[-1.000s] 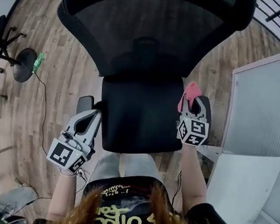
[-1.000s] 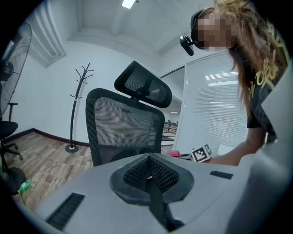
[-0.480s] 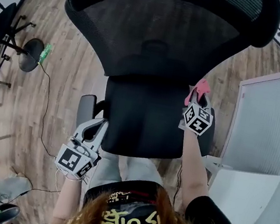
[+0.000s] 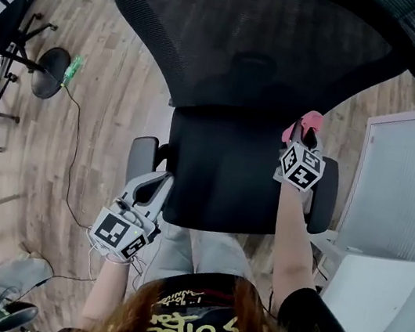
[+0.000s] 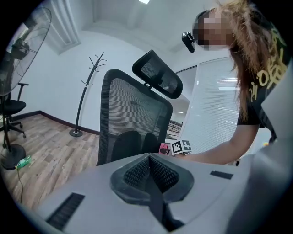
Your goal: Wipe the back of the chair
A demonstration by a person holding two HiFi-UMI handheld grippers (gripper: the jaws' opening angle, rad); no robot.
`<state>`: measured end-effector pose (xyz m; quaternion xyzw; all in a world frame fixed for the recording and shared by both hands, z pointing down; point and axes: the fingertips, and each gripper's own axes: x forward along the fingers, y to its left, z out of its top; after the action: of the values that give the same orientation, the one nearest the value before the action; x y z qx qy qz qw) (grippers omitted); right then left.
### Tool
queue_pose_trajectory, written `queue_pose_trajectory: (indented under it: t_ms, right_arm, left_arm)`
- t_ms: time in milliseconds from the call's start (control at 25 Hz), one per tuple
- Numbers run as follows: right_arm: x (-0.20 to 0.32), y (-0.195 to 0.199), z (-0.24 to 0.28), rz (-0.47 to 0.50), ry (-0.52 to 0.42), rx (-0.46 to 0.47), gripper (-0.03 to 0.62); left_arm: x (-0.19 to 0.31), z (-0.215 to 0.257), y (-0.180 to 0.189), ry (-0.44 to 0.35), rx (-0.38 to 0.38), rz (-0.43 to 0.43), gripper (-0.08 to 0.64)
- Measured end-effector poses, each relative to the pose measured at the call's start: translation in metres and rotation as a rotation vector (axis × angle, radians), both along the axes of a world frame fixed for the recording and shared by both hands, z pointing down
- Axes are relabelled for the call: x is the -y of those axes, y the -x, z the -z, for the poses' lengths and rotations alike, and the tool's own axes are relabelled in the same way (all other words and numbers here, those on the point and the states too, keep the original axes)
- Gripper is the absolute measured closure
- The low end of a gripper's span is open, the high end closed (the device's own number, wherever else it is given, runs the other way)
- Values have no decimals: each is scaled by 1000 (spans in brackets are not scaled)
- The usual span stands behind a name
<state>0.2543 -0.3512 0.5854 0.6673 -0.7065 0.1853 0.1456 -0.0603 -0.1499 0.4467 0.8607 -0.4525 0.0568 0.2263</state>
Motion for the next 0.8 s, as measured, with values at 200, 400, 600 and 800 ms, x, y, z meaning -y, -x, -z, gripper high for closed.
queue_pose_trajectory:
  t_ms: [200,400,600,800]
  right_arm:
    - [6,52,-3,77,-4,-9,518]
    - [11,96,-5,85,-9,23,518]
    - [6,152,-7,179,-12,34,518]
    - [-2,202,-8,265,-15,31,518]
  left_arm:
    - [10,-1,3,-9,-24,-27,565]
    - [19,-1,17,-12,-42,-27,565]
    - [23,-5,33,-1,-71,-16,565]
    - [26,-13,48,21,-71,7,565]
